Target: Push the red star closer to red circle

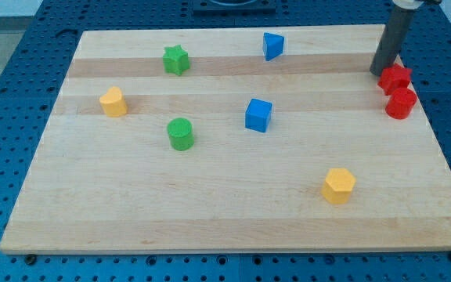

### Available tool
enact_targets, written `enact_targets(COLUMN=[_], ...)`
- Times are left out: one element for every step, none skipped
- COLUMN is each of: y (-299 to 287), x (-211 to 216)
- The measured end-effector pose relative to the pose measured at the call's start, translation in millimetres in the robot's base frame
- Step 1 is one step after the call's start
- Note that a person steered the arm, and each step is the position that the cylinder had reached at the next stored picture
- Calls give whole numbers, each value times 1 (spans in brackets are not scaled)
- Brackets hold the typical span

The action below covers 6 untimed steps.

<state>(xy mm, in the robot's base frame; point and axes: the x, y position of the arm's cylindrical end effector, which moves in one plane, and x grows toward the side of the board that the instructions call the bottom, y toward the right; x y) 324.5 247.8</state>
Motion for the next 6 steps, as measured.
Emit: enact_targets(y=[0, 0, 0, -4, -21, -22], x=[5, 9, 13, 12, -7, -8])
